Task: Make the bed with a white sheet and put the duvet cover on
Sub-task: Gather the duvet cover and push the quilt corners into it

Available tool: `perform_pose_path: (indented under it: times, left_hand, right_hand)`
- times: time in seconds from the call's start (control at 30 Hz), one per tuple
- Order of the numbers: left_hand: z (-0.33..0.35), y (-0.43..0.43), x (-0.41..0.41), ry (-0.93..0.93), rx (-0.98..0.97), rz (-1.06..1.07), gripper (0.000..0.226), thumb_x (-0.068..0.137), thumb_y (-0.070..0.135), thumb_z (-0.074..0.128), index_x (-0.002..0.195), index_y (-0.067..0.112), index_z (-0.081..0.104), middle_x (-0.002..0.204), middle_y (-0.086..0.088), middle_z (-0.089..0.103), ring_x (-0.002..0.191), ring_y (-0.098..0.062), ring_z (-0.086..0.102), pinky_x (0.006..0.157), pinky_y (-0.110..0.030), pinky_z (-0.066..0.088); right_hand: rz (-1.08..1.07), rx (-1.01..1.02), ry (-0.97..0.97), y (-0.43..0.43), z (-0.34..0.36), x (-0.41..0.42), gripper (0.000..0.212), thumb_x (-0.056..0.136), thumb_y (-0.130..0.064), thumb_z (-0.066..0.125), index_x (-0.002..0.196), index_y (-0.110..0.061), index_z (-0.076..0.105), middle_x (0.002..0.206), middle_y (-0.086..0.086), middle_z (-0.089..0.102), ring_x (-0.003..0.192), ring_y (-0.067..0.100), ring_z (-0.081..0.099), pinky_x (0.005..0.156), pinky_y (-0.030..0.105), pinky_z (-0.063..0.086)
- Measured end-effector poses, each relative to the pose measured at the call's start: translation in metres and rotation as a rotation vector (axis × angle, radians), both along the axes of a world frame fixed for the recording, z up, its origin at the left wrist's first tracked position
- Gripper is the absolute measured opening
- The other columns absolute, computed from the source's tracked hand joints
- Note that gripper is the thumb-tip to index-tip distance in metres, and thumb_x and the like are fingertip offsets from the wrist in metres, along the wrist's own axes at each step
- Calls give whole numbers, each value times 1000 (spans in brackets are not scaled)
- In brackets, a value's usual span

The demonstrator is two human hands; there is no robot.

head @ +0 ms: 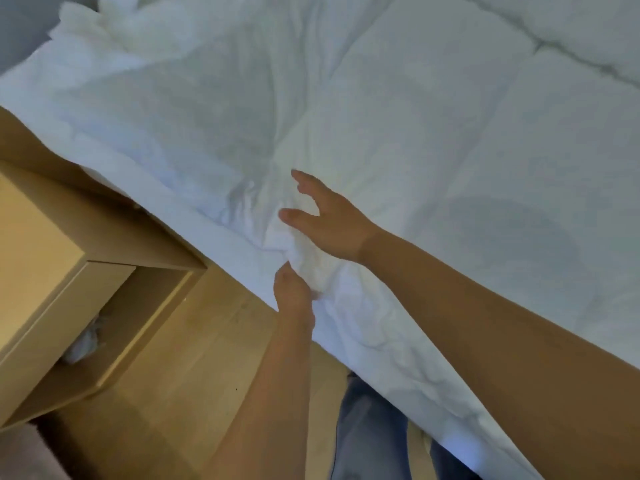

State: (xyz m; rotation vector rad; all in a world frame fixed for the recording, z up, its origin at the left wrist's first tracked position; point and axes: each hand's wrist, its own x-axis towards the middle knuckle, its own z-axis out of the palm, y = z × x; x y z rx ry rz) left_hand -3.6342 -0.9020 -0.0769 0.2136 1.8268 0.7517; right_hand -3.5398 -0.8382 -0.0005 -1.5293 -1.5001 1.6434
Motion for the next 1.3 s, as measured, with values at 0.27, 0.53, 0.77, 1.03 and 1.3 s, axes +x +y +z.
perform_pose_path:
  times: [0.27,0.53,0.77,1.03,1.3]
  left_hand:
    - [27,-36,70,503,445,-507,65,87,4,53,146,8,26,152,-8,20,139,-17,15,109,-26,19]
    - [-8,-54,234,572,344,-1743,72,94,54,40,151,25,7,160,-5,-2,146,-27,-6,114,-52,5]
    - [-27,-187,307,509,234,-2029,110,65,88,40,148,38,-10,157,-2,-21,143,-25,-21,110,-60,-6]
    - [-19,-296,347,550,302,-2081,128,51,89,53,118,51,-49,142,3,-46,137,-28,-34,110,-58,-9]
    - [-3,-351,381,990,912,-2290,136,38,66,81,147,29,9,155,-18,10,138,-47,23,97,-70,27]
  right_hand:
    - [-15,-31,-620,-82,-58,126,57,96,-34,47,146,-18,28,150,5,31,136,26,27,111,39,23]
    - [-100,-115,-970,-169,-65,301,65,94,-47,45,148,-19,23,154,5,23,141,26,19,110,42,23]
    - [-47,-25,-991,-339,-65,366,82,83,-66,47,148,-21,25,156,9,20,144,29,13,114,43,-5]
    - [218,37,-1004,-521,-93,419,117,51,-84,57,140,-11,35,142,22,42,131,39,37,96,64,35]
    - [-329,22,-779,-530,-97,465,25,79,-5,59,104,-4,64,96,15,66,84,34,60,62,32,40]
